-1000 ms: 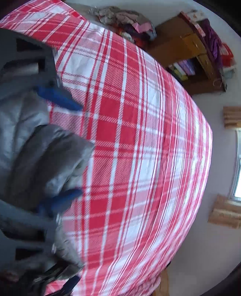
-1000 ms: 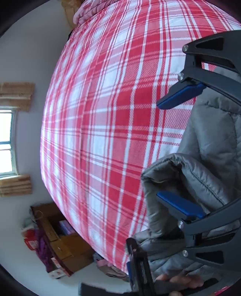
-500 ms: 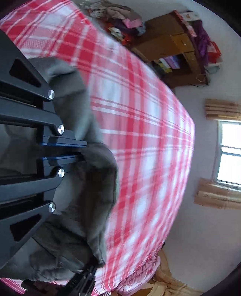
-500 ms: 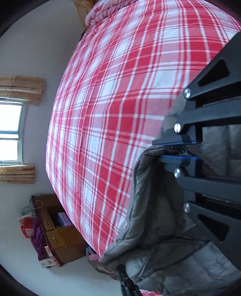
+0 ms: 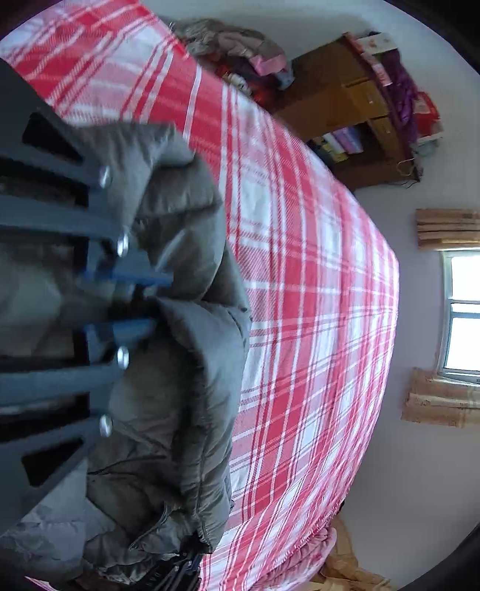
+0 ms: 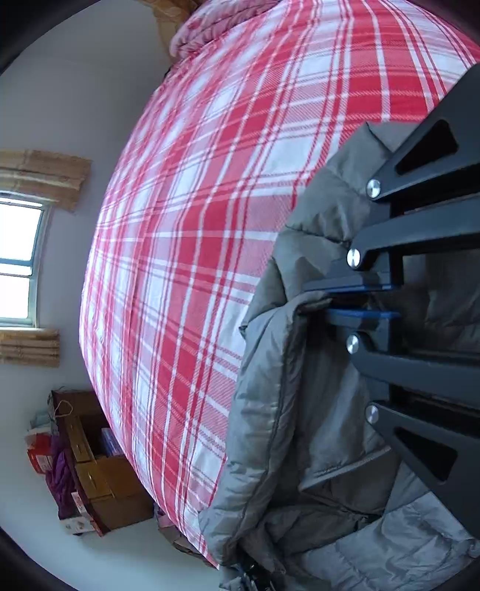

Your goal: Fold large clothes

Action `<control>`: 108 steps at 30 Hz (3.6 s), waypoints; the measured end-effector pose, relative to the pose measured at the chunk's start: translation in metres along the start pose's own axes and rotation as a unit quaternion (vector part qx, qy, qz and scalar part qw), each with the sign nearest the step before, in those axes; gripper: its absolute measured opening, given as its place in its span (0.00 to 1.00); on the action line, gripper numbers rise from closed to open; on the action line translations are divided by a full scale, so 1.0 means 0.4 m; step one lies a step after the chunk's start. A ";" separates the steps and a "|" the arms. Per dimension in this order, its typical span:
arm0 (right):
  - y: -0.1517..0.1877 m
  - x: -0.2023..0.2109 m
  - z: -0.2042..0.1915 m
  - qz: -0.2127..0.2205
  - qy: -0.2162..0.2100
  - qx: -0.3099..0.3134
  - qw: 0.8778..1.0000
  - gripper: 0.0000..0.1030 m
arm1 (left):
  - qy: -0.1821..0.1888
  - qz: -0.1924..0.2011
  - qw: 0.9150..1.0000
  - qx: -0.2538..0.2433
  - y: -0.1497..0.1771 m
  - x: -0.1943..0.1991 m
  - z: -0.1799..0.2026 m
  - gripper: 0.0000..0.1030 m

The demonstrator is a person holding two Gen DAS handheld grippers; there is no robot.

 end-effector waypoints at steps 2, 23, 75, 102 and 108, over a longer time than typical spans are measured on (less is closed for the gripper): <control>0.002 0.012 0.005 0.004 -0.009 -0.001 1.000 0.17 | -0.015 0.023 1.000 0.000 -0.006 0.047 -0.010 0.74; -0.127 -0.015 -0.042 0.030 -0.086 -0.117 0.989 0.39 | -0.139 0.021 0.990 0.009 -0.081 -0.085 0.050 0.78; 0.003 -0.032 -0.047 0.025 -0.040 -0.100 0.994 0.50 | -0.014 -0.012 0.999 0.026 -0.034 -0.138 0.213 0.83; 0.020 -0.088 -0.064 0.000 -0.033 -0.082 0.996 0.51 | -0.040 -0.002 0.999 0.009 -0.005 -0.181 0.233 0.84; 0.019 -0.092 -0.066 -0.001 -0.029 -0.079 0.996 0.51 | -0.042 -0.002 0.999 0.007 -0.004 -0.182 0.234 0.84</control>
Point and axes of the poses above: each gripper's, at about its wrist camera, not at the fingertips, and x roughly against the way its jaws point, z to its right, y to its underside, the point moved 3 cm from there along -x, roughly the way its jaws point, and after that the axes turned 3 degrees about -y, right-handed, at the moved point
